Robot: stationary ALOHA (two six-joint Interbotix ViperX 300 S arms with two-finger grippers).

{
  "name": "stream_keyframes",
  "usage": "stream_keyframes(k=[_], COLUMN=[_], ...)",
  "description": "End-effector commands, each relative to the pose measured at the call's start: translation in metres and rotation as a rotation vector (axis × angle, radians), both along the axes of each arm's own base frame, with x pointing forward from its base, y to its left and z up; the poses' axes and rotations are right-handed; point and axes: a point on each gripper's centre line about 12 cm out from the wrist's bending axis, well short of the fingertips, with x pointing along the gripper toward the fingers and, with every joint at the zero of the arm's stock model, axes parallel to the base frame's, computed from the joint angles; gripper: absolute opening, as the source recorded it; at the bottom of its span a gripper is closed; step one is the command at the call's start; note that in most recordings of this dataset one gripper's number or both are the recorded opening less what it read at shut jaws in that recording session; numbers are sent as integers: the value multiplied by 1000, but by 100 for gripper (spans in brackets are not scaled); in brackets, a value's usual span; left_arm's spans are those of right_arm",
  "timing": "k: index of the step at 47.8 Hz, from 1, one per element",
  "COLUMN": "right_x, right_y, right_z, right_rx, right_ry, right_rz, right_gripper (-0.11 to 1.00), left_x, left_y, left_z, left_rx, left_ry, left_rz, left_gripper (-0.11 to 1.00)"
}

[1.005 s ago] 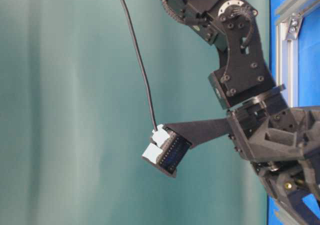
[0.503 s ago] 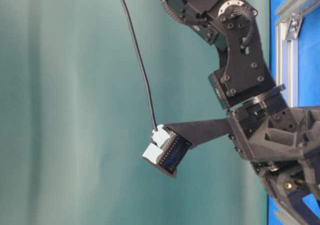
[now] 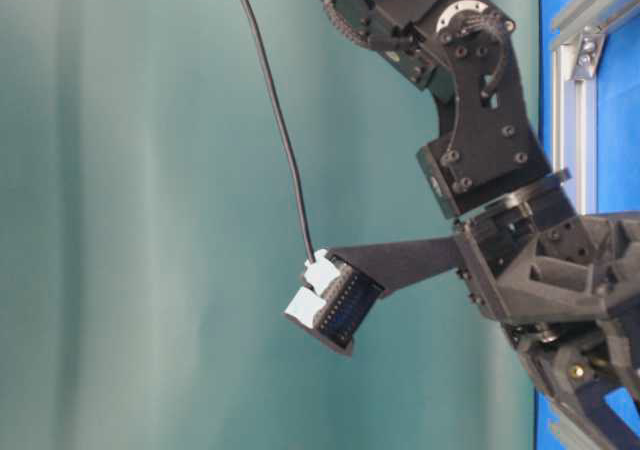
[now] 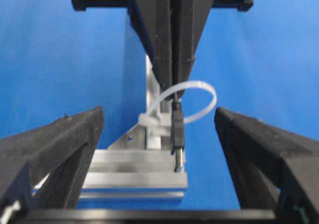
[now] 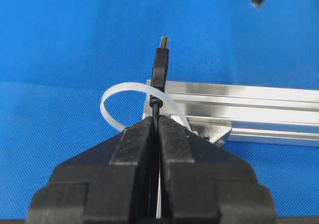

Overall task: Insert the wire through the string loop located on the left side.
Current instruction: 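Advance the left gripper right and close it on the plug tip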

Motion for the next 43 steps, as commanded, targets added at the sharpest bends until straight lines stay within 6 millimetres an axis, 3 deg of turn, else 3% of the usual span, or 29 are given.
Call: stream_keyframes(k=[1,9,29,43], right_x=[3,3,1,1], right_y=[-1,-1,-1,-1], right_z=[14,14,13,13], right_rx=[-1,-1,-1,-1], right_ry=[-35,-34,-29,-29], right_rz=[0,0,-2,-2], right_gripper=[0,0,0,0], left_x=[6,11,48,44], left_y=[0,-1,-7,-7], left_z=[6,1,-44,-47], left_rx=[-2,-1,24,25], left_ry=[-20,14,204,215], left_rz=[2,3,-4,-6], left_gripper=[87,87,87,87])
